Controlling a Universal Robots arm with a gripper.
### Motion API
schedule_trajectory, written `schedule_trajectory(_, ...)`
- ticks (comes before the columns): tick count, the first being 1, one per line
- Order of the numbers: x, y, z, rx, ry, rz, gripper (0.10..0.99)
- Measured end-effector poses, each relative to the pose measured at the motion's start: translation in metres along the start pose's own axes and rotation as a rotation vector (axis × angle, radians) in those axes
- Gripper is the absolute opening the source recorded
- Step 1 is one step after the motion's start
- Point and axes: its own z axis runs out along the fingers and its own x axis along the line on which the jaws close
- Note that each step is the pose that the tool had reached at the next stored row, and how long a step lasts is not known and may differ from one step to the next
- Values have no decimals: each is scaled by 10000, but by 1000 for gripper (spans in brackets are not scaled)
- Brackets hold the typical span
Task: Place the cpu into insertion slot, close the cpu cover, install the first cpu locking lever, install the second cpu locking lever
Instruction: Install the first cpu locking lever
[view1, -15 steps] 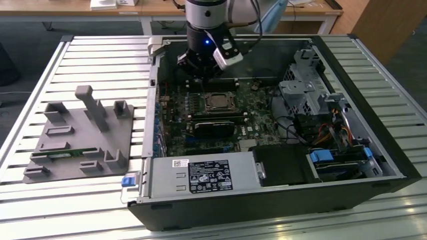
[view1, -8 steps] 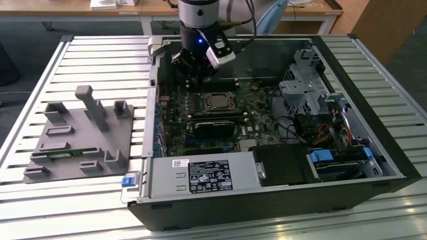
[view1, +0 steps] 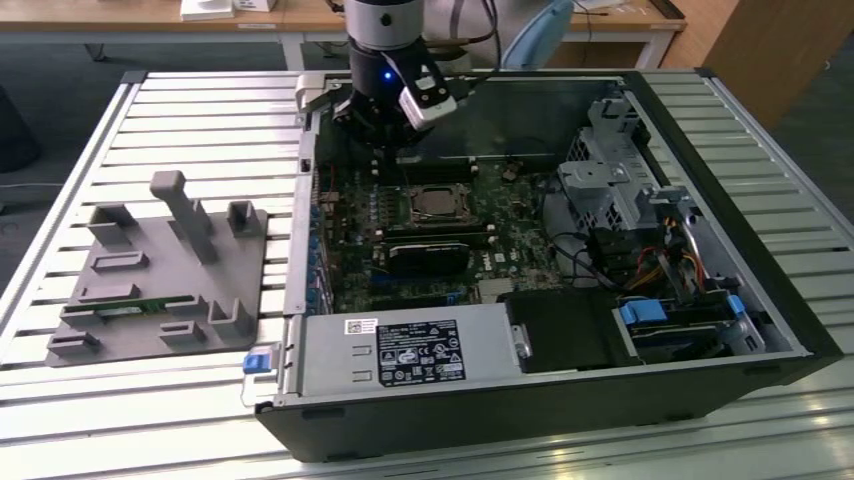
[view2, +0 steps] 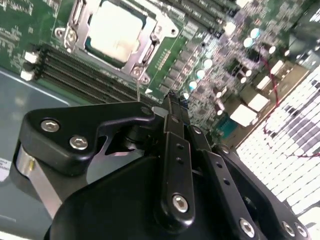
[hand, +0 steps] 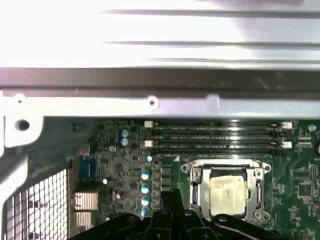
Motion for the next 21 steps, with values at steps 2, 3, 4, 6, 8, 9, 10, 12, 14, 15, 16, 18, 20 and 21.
schedule_trajectory(2,1,42,8,-1,-1,-1,110)
schedule_trajectory(3,1,62,12,-2,-1,-1,110)
schedule_trajectory(4,2,77,15,-1,-1,-1,110)
schedule_trajectory(6,2,112,20,-1,-1,0,110)
schedule_trajectory(8,3,140,24,-1,0,-1,110)
schedule_trajectory(9,2,149,26,-1,0,-1,110)
schedule_trajectory(10,-3,153,27,-1,0,-2,110)
schedule_trajectory(12,-33,157,28,-1,0,-1,110)
schedule_trajectory(14,-82,159,29,-1,0,-1,110)
schedule_trajectory(15,-111,160,30,-1,0,1,110)
schedule_trajectory(16,-143,160,31,-1,-1,0,110)
schedule_trajectory(18,-205,161,33,-1,-1,-1,110)
schedule_trajectory(20,-262,162,34,-1,-1,0,110)
schedule_trajectory(21,-286,162,35,-1,-1,-1,110)
